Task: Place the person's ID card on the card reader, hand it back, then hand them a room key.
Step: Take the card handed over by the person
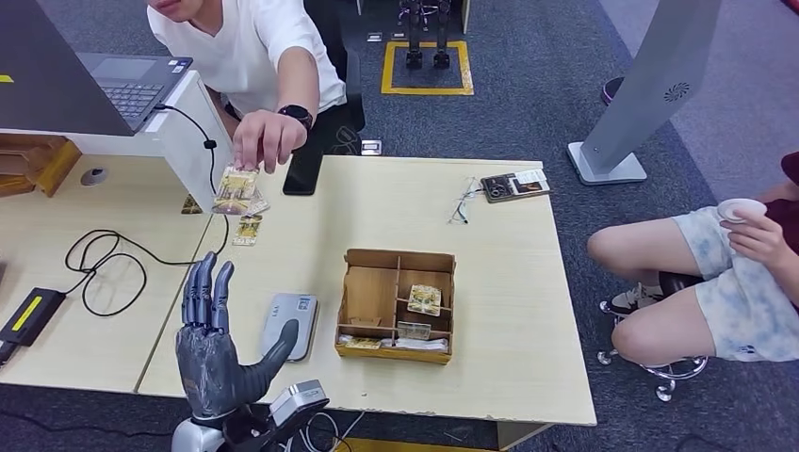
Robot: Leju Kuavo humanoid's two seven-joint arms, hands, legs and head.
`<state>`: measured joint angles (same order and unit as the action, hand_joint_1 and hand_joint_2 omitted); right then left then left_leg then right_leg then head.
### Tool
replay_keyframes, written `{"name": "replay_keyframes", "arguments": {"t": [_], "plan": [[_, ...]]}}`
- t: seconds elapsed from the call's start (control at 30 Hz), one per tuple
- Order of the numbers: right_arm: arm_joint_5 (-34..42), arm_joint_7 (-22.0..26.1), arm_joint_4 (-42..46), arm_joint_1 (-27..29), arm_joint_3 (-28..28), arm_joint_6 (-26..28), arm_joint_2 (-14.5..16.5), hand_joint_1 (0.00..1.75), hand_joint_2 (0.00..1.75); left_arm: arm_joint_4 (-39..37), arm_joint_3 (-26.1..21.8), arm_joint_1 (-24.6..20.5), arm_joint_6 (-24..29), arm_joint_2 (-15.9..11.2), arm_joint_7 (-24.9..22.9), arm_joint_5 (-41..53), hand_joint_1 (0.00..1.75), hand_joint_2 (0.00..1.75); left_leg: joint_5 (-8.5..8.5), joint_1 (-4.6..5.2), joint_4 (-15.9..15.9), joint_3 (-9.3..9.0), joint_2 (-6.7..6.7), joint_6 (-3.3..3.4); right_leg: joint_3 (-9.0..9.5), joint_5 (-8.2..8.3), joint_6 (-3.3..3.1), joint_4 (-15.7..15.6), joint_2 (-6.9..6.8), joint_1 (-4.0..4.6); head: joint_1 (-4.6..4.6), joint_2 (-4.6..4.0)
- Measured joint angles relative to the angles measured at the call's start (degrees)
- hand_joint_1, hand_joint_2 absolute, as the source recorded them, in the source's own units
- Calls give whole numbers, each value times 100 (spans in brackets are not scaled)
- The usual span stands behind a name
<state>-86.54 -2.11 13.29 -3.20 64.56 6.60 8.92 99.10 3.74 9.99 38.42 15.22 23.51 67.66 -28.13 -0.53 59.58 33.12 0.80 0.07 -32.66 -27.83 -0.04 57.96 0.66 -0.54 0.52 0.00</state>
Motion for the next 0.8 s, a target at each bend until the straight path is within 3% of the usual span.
{"name": "replay_keyframes", "arguments": {"t": [0.3, 0.8], "plan": [[-75, 17, -3, -38, -50, -32, -21, 0, 175, -36, -215, -383, 0, -4, -424, 777, 0, 175, 0, 0, 0, 1, -1, 0, -3, 0, 0, 0, 1, 0, -1, 0], [-159, 17, -25, -71, -162, -74, -64, 0, 175, -568, -483, -1290, 0, -42, -1590, 1593, 0, 175, 1, 0, 0, 5, 0, 0, -2, 1, 0, 1, -1, 0, -1, 0]]}}
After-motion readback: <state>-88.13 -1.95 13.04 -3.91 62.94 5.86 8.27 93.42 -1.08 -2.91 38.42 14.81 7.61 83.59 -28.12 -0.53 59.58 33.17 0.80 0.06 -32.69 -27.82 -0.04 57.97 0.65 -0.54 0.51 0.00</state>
